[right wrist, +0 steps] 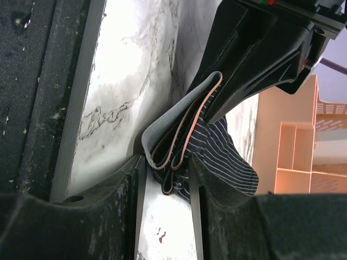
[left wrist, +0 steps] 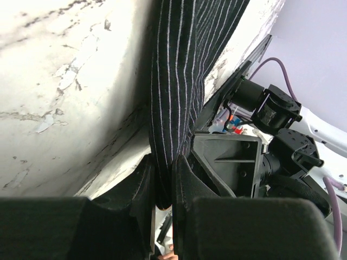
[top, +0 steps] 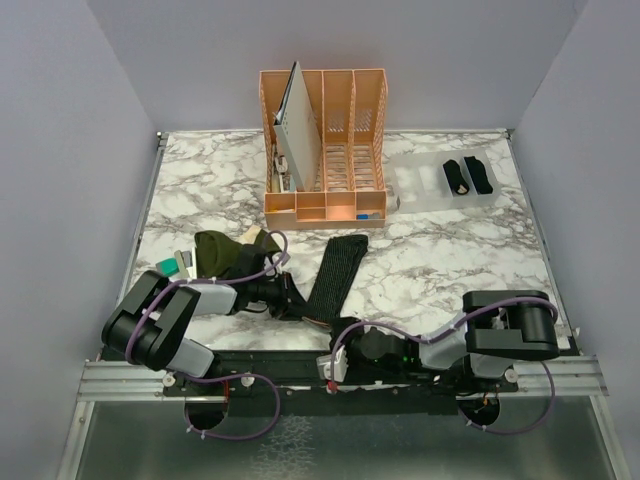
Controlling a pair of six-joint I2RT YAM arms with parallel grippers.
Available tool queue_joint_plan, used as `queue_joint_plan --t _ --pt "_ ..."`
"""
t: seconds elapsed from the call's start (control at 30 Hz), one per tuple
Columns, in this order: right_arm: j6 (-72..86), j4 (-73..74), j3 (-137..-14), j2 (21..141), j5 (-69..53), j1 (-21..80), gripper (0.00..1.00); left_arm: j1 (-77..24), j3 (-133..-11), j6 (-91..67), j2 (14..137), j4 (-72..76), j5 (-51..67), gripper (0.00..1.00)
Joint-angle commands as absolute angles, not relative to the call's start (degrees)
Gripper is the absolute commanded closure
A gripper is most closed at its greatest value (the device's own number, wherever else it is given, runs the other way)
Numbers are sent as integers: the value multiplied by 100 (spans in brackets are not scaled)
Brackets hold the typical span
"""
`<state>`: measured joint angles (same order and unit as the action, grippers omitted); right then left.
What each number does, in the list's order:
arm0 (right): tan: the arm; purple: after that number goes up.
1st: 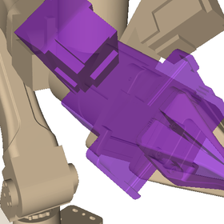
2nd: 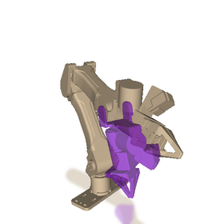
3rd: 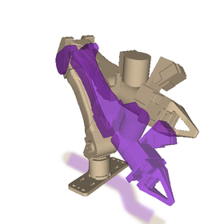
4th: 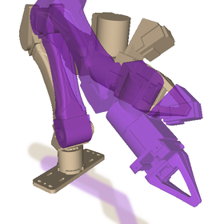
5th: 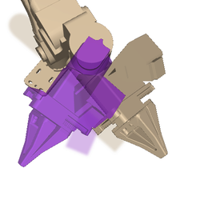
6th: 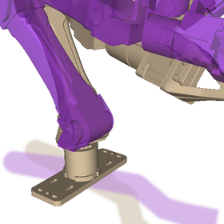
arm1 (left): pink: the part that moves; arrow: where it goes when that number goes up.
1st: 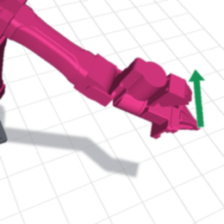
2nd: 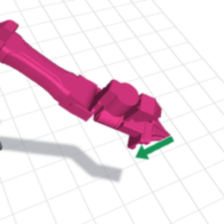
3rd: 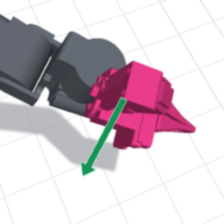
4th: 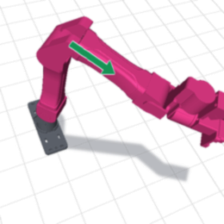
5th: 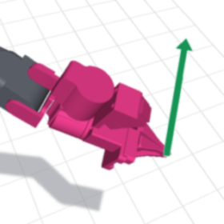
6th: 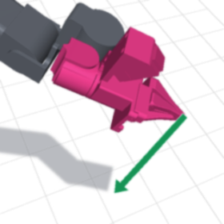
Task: Roll the underwear
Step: Roll the underwear to the corner of the board.
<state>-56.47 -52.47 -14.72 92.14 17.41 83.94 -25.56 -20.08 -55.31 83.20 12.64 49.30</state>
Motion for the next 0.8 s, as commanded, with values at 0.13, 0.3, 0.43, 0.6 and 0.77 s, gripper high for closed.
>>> queue_joint_plan --t 0.13,0.3,0.43,0.6,0.77 --pt "-5656 -6450 -1464 9843 2031 8424 69 -2531 -1761 -5594 8197 1386 4894 100" --pt "-5449 -6742 -1490 9988 2122 8424 90 -2531 -1711 -5616 8118 1380 4835 100" --pt "-5202 -6970 -1389 9873 2195 8420 99 -2531 -1688 -5542 8032 1242 4685 100" --pt "-4164 -6511 -1297 9308 1641 8266 100 -2531 -1706 -5385 7885 937 4366 72" --pt "-2737 -6134 -1158 8802 917 7984 100 -2531 -1775 -5123 7508 376 3922 41"
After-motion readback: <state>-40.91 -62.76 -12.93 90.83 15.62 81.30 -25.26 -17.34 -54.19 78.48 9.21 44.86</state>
